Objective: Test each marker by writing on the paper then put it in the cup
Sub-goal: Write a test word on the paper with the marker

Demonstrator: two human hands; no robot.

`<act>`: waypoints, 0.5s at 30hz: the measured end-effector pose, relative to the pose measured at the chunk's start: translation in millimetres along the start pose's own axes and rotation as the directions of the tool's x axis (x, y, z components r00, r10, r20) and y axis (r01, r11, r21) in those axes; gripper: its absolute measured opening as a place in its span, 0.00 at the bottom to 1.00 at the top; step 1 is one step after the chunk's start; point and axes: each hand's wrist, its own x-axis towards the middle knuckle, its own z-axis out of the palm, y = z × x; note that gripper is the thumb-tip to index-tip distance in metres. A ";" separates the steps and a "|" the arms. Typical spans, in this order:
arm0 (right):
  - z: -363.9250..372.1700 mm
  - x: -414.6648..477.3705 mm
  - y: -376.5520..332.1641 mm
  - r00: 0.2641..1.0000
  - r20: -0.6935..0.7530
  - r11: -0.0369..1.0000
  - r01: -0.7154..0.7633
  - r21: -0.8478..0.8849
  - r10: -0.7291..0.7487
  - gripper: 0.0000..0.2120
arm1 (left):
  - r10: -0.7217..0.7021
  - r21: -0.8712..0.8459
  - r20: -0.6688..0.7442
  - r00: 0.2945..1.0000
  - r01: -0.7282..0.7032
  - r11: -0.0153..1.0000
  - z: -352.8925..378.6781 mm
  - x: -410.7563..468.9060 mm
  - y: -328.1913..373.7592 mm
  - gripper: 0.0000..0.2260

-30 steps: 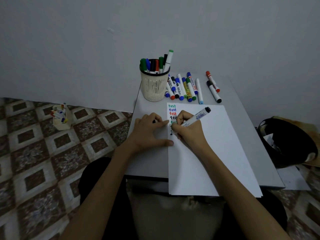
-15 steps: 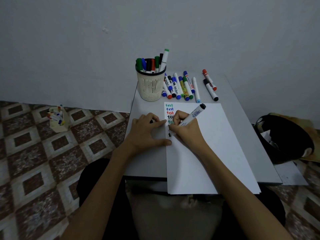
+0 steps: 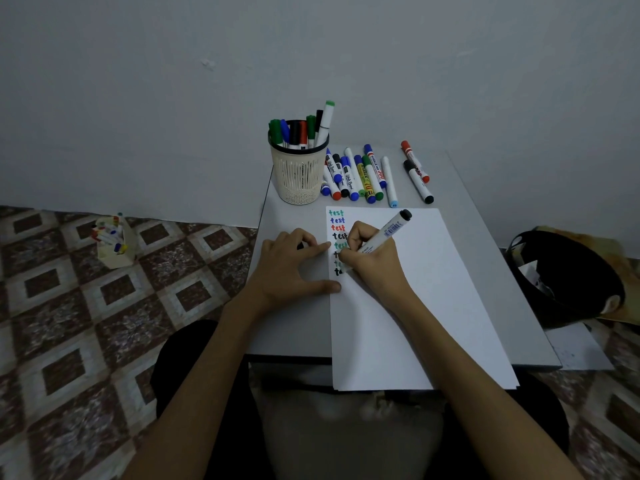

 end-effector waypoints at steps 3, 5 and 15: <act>-0.3 -0.8 -0.1 1.000 -0.028 1.000 0.006 0.030 -0.005 0.17 | -0.001 -0.006 -0.001 1.000 0.001 1.000 -0.7 -0.4 0.6 0.39; -0.3 -0.6 0.5 0.998 -0.066 0.999 0.012 0.051 -0.009 0.15 | -0.001 -0.004 -0.002 1.000 0.001 1.000 -1.2 -0.3 0.5 0.40; -0.9 0.9 1.8 0.999 -0.047 0.999 -0.019 0.029 0.020 0.16 | -0.004 0.008 0.001 1.000 0.004 1.000 -0.7 0.1 0.0 0.39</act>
